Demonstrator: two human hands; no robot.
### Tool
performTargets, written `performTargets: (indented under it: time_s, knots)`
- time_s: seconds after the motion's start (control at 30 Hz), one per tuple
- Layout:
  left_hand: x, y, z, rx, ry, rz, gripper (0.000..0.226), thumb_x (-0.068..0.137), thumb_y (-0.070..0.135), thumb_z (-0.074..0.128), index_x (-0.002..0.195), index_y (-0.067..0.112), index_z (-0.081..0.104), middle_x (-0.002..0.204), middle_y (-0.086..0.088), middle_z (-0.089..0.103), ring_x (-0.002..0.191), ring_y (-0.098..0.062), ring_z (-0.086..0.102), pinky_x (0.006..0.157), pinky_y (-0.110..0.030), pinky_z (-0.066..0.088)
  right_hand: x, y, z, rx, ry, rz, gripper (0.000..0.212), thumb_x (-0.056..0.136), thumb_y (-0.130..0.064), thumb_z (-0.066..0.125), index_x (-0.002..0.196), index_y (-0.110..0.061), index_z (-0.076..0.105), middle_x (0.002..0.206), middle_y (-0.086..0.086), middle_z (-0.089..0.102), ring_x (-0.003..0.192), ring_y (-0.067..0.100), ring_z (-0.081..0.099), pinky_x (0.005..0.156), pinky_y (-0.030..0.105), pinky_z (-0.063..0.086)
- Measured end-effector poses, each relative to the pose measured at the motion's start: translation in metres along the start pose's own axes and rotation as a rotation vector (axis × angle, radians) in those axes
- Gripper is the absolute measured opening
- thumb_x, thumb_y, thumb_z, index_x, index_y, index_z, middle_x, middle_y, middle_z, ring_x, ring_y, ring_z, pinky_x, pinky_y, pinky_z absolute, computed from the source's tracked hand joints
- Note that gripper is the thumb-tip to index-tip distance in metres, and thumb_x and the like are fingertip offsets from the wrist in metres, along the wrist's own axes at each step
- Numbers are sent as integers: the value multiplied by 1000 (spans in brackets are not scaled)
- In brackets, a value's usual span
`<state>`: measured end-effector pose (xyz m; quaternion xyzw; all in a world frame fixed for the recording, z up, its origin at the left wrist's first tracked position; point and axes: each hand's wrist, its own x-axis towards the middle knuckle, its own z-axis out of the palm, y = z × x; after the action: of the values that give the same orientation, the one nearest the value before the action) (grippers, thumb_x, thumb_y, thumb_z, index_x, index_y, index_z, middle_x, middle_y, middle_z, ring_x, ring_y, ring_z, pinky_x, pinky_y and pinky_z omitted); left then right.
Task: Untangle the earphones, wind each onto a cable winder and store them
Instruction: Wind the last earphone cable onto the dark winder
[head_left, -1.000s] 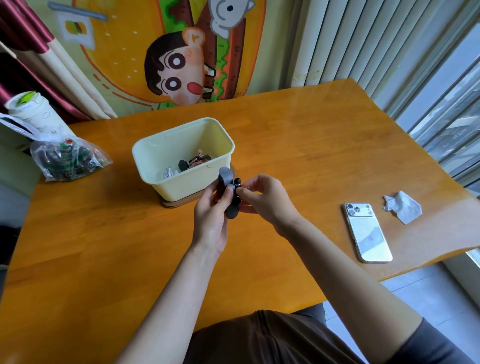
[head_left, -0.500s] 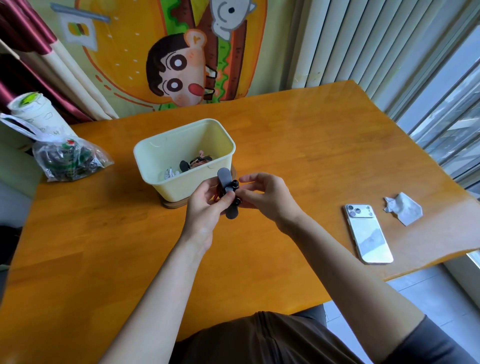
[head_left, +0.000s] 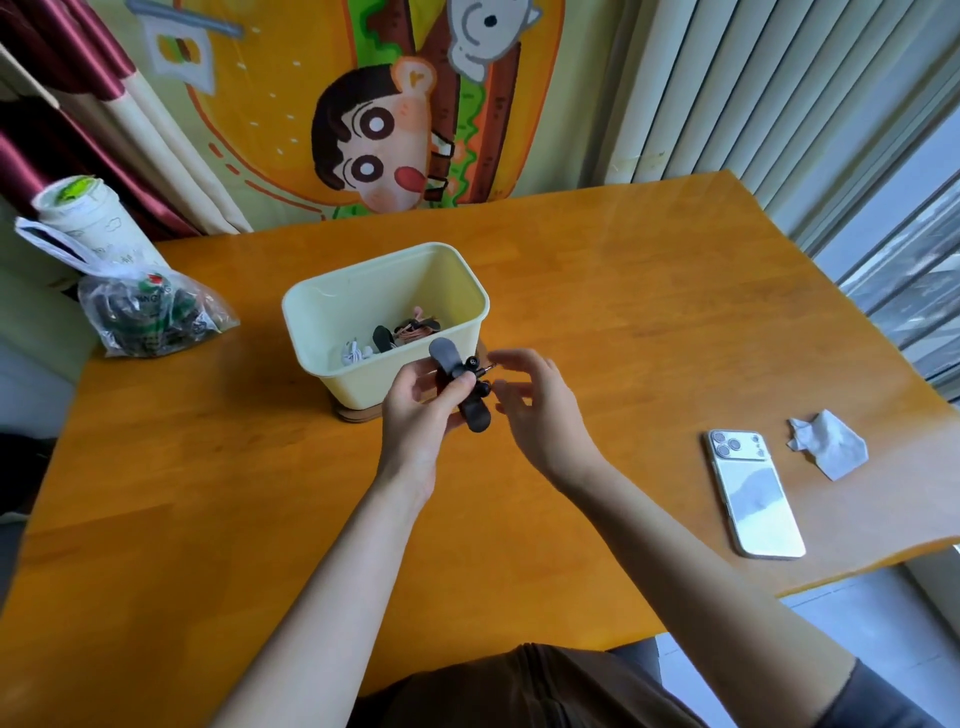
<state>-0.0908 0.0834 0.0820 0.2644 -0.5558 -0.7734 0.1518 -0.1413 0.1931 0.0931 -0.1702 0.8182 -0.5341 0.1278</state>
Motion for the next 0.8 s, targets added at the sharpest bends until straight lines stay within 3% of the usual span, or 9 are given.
performTargets:
  time_s: [0.07, 0.17, 0.3, 0.43, 0.5, 0.63, 0.8]
  knots:
    - [8, -1, -1, 16, 61, -32, 21, 87, 3, 64, 107, 7, 57, 100, -10, 71, 90, -20, 70, 71, -34, 56, -6, 1, 4, -115, 18, -122, 42, 91, 3, 48, 130, -11, 46, 123, 5, 43, 107, 13, 51, 86, 16, 41]
    - [21, -2, -3, 1, 104, -81, 32, 86, 6, 68, 115, 3, 54, 105, -11, 71, 95, -21, 70, 68, -30, 57, -7, 6, 14, -229, -36, -238, 50, 87, -2, 56, 133, -10, 42, 127, 7, 44, 116, 19, 49, 91, 23, 43]
    - [35, -2, -2, 76, 143, -74, 35, 83, 13, 72, 112, 9, 54, 103, -9, 71, 95, -20, 69, 72, -32, 54, 10, 9, 24, -221, -37, -185, 47, 85, -17, 69, 126, -13, 46, 119, 3, 58, 101, 15, 59, 82, 30, 51]
    - [57, 3, -7, 177, 162, -62, 35, 82, 21, 75, 108, 14, 54, 107, -4, 69, 96, -17, 67, 80, -36, 56, 42, 1, 24, -166, -51, -141, 39, 84, -17, 71, 117, -17, 50, 99, -10, 63, 80, 1, 60, 71, 16, 52]
    - [69, 9, -11, 256, 145, -22, 31, 83, 27, 73, 107, 17, 54, 106, 5, 67, 100, -15, 66, 88, -41, 55, 59, -4, 26, -161, -47, -138, 38, 82, -16, 72, 114, -16, 53, 91, -10, 63, 77, 2, 61, 68, 15, 51]
    - [89, 21, -29, 599, 148, 138, 29, 91, 28, 62, 116, 19, 52, 108, 9, 57, 106, -11, 55, 89, -27, 44, 101, -13, 33, -189, -49, -114, 39, 81, -15, 72, 116, -13, 55, 85, -5, 63, 74, 11, 63, 65, 17, 50]
    - [101, 8, -68, 1244, 169, 211, 32, 89, 33, 62, 117, 19, 57, 113, -3, 58, 109, -27, 49, 88, -41, 41, 159, -7, 62, -403, -127, -124, 43, 81, -13, 69, 121, -10, 52, 101, 11, 69, 86, 25, 65, 75, 39, 53]
